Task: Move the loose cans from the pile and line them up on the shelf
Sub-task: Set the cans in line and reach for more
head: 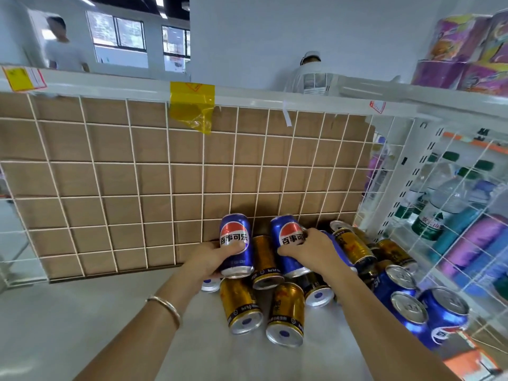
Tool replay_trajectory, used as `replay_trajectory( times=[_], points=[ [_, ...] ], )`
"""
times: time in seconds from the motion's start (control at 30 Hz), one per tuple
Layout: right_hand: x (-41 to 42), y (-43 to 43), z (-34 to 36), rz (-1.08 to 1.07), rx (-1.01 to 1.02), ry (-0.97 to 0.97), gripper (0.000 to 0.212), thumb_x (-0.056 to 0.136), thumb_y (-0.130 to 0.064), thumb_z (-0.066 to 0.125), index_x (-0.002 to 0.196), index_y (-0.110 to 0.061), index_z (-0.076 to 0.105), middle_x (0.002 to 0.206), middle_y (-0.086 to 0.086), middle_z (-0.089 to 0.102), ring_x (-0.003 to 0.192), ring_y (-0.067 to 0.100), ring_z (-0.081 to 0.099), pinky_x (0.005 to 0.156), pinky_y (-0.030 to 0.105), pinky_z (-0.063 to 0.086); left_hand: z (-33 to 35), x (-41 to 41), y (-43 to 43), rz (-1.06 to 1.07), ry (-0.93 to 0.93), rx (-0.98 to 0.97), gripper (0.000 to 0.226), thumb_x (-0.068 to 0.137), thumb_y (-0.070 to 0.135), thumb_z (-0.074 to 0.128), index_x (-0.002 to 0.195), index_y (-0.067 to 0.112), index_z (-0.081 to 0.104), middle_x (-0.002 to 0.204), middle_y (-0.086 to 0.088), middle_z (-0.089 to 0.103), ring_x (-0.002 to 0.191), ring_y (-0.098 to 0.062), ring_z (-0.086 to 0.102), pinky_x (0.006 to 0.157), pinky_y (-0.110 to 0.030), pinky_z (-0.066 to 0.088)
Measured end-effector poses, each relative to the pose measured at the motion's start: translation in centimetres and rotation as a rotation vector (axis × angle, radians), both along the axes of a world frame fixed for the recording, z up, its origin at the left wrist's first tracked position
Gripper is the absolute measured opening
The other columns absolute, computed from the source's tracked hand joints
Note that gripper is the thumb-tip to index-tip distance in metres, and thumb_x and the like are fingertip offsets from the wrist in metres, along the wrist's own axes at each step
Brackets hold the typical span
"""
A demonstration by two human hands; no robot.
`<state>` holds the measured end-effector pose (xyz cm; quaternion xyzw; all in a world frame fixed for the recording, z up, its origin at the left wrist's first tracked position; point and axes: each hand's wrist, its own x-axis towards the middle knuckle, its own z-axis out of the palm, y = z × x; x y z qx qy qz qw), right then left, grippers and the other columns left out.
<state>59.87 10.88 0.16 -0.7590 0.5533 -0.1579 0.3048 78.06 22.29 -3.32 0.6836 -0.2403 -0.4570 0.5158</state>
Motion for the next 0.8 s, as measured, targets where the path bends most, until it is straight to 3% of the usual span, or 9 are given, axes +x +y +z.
replay_trajectory(
  times=[0.1,0.17,0.3,0.4,0.5,0.57,0.67,0.8],
  points=[
    [0.1,1.3,0.5,0.007,0.039,-0.198,0.081,0.064,-0.040,0.082,0.130,-0.015,0.041,0.121,0.005,0.053,0.103,0.019,0.055,0.083,0.034,0.052,0.2,-1.3,0.4,0.053,0.081,-0.096,0.063,0.065,0.041,0.079,0.114,0.010,0.056,0.106,-0.011,0.069,0.093,-0.023,0.068,0.070,-0.030,0.056],
    [0.4,2.3,0.9,0.027,0.173,-0.374,0.078,0.067,-0.032,0.082,0.129,-0.015,0.038,0.122,0.006,0.054,0.102,0.020,0.059,0.083,0.036,0.055,0.5,-2.0,1.0,0.080,0.143,-0.191,0.064,0.063,0.038,0.080,0.116,0.010,0.057,0.105,-0.010,0.071,0.095,-0.023,0.068,0.075,-0.034,0.058],
    [1.4,3.9,1.7,0.092,0.353,-0.534,0.071,0.072,-0.022,0.080,0.127,-0.012,0.036,0.112,0.007,0.056,0.096,0.023,0.064,0.082,0.041,0.057,1.8,-1.9,3.4,0.085,0.173,-0.270,0.061,0.065,0.033,0.079,0.118,0.010,0.058,0.106,-0.011,0.071,0.096,-0.023,0.068,0.085,-0.038,0.056],
    [3.8,5.3,2.2,0.157,0.472,-0.634,0.068,0.072,-0.016,0.079,0.126,-0.016,0.036,0.113,0.009,0.058,0.097,0.027,0.064,0.087,0.048,0.055,2.6,-0.7,6.5,0.138,0.194,-0.328,0.056,0.064,0.030,0.079,0.114,0.011,0.061,0.103,-0.011,0.073,0.089,-0.021,0.068,0.082,-0.038,0.055],
    [7.2,7.8,2.5,0.287,0.576,-0.636,0.075,0.065,-0.019,0.080,0.129,-0.016,0.041,0.117,0.011,0.061,0.102,0.030,0.063,0.093,0.050,0.051,2.9,1.1,10.6,0.183,0.123,-0.349,0.045,0.067,0.034,0.070,0.108,0.014,0.065,0.096,-0.005,0.074,0.082,-0.014,0.070,0.071,-0.029,0.057],
    [9.2,9.8,2.6,0.391,0.671,-0.633,0.074,0.061,-0.019,0.077,0.129,-0.012,0.046,0.115,0.015,0.064,0.103,0.033,0.063,0.096,0.049,0.049,2.8,2.2,13.7,0.249,0.084,-0.329,0.043,0.067,0.036,0.066,0.104,0.015,0.067,0.095,-0.003,0.074,0.082,-0.014,0.068,0.079,-0.032,0.055],
    [11.8,13.5,2.4,0.606,0.754,-0.604,0.050,0.070,-0.009,0.073,0.117,-0.006,0.057,0.097,0.013,0.072,0.089,0.030,0.068,0.086,0.045,0.052,2.3,3.7,19.0,0.364,0.072,-0.312,0.036,0.073,0.026,0.073,0.105,0.014,0.066,0.101,-0.007,0.074,0.089,-0.018,0.068,0.081,-0.033,0.056],
    [16.2,20.0,1.8,0.788,0.756,-0.544,0.052,0.053,-0.006,0.074,0.104,-0.003,0.065,0.090,0.016,0.072,0.081,0.033,0.066,0.081,0.051,0.047,1.7,5.5,26.9,0.478,0.003,-0.305,0.025,0.082,0.011,0.068,0.107,0.011,0.066,0.103,-0.009,0.073,0.088,-0.018,0.070,0.068,-0.025,0.057]
  ],
)
